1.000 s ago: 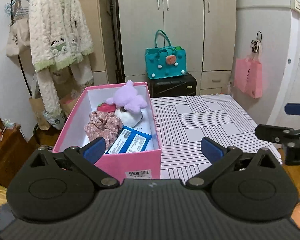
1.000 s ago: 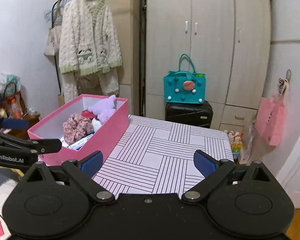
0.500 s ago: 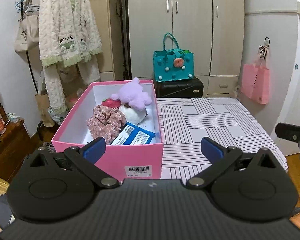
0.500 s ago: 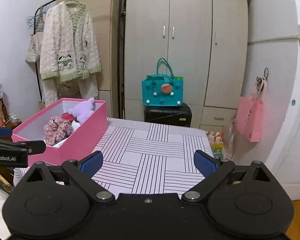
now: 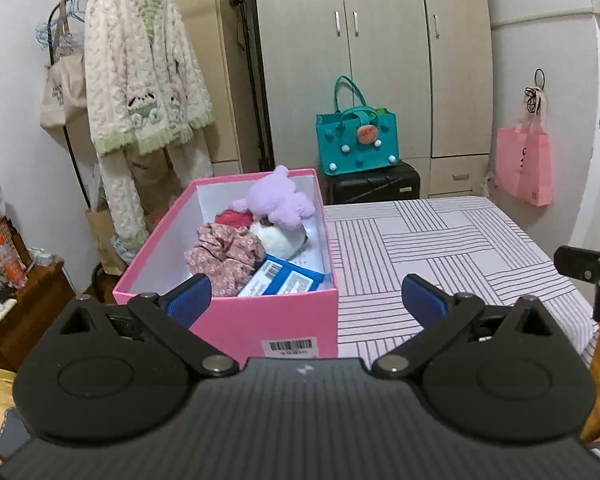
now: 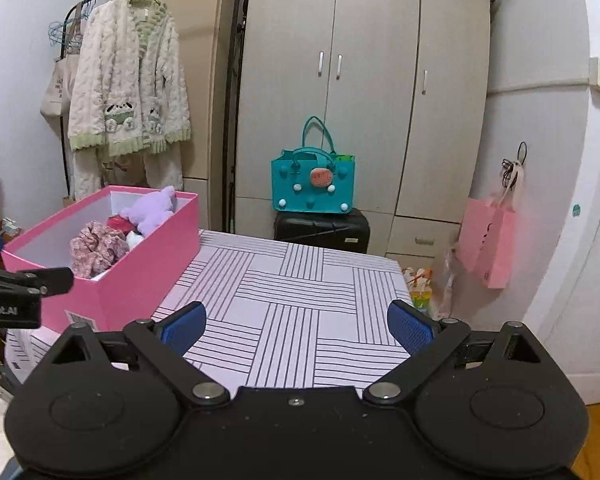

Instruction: Organize soft objects

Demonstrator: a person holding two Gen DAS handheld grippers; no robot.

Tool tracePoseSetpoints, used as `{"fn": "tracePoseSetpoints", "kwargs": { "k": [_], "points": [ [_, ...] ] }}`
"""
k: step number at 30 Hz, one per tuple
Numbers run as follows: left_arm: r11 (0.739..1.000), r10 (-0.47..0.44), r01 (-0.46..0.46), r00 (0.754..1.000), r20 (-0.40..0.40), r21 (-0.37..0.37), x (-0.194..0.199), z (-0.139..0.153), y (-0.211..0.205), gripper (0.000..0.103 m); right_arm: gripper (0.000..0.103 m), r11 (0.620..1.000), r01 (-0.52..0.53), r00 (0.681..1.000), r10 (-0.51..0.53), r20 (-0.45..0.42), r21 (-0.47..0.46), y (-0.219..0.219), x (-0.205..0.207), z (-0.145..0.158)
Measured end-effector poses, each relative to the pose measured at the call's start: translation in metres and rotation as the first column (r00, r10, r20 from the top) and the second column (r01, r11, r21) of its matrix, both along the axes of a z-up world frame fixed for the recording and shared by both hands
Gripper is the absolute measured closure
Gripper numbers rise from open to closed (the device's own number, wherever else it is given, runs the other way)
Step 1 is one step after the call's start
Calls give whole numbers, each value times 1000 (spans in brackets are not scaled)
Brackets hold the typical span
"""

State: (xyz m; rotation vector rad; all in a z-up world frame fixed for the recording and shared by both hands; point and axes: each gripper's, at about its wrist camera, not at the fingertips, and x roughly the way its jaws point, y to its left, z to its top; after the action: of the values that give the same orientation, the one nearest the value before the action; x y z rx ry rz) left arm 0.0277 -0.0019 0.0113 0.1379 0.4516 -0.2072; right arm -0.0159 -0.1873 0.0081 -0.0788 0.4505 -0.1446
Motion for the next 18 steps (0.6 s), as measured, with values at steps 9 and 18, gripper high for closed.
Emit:
{"fn": "tracePoseSetpoints", "kwargs": {
  "k": [9,18],
  "points": [
    [999,11,-11,1000,3,-31,-1,-5,7,0,4,1000,-23,1000,24,19,-17,6,0,-8],
    [1000,21,-20,999,35,-23,-7,-6,10,0,4,999,-29,998,28,61,17,4,-12,-1]
  ]
}}
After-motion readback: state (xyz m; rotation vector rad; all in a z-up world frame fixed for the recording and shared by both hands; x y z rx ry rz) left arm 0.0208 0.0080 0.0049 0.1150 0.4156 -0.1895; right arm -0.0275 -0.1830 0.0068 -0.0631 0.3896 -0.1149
